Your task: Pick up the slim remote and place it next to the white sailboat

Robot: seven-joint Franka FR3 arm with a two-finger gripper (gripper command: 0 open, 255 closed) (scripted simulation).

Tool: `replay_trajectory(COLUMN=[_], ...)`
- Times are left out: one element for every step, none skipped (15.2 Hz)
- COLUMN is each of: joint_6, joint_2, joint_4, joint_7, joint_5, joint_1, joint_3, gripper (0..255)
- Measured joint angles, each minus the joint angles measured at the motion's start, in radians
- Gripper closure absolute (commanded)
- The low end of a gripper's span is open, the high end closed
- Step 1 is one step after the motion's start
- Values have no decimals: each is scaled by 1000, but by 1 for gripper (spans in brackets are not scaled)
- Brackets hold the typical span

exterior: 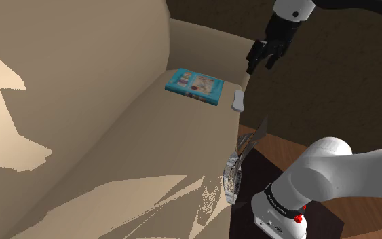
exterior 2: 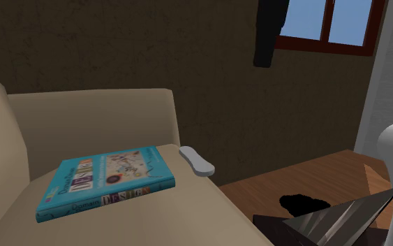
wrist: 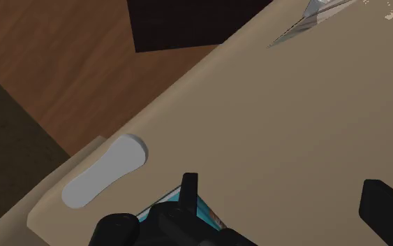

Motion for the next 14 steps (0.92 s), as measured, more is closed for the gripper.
replay_trajectory(joint_6=[0, 13, 32, 52, 83, 103, 128, 158, 182, 203, 232, 258, 279, 300], joint_2=[0, 8, 20, 44, 61, 78, 93, 123, 145, 161, 188, 217, 236, 252], joint_4=[0, -6, -13, -11, -27, -32, -43, -45, -47, -54, -57, -57, -59, -65], joint_7=[0, 4, 7, 15, 25, 34, 39, 47, 53, 55, 65, 74, 82, 91], joint_5=[0, -2, -6, -7, -9, -10, -14, -16, -19, -23, -23, -24, -24, -23], joint_1=[0, -5, -14, -23, -33, -42, -53, -64, -75, -87, -96, -105, -114, -123], joint_3=[0, -5, -15, -22, -29, -38, -49, -60, -71, -86, -95, -103, -113, -121], gripper=[0, 0, 0, 0, 0, 0, 0, 0, 0, 0, 0, 0, 0, 0])
